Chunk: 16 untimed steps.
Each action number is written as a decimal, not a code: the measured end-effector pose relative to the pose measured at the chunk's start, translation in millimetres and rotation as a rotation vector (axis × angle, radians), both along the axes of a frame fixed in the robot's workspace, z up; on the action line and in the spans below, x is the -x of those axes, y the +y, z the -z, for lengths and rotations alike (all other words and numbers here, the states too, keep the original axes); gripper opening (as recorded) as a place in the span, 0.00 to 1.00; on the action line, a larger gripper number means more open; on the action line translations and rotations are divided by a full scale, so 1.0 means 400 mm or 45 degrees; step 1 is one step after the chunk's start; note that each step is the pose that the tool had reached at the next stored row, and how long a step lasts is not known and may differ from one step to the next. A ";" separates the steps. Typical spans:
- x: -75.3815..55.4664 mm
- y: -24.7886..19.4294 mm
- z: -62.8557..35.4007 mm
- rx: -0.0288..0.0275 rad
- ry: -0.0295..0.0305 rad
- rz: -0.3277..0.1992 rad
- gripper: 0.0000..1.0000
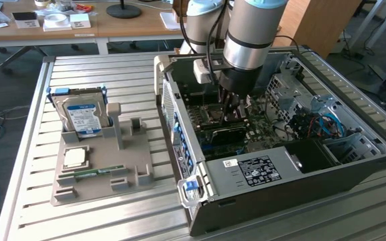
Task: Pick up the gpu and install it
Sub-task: 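Press down on the gpu until it lock into place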
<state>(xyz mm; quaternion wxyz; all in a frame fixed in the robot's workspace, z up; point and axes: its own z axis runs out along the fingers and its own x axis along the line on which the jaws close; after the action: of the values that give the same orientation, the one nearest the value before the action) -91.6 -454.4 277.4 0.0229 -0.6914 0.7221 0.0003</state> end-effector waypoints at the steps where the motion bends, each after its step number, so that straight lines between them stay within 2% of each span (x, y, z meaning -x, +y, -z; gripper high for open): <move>1: 0.000 0.000 0.002 0.0002 0.0000 0.000 0.11; 15: 0.000 0.000 0.002 0.0006 0.0003 0.000 0.11; 16: 0.000 0.000 0.008 0.0006 0.0003 0.000 0.11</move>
<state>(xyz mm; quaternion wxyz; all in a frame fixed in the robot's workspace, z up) -91.7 -454.4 274.2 0.0227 -0.6914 0.7222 0.0002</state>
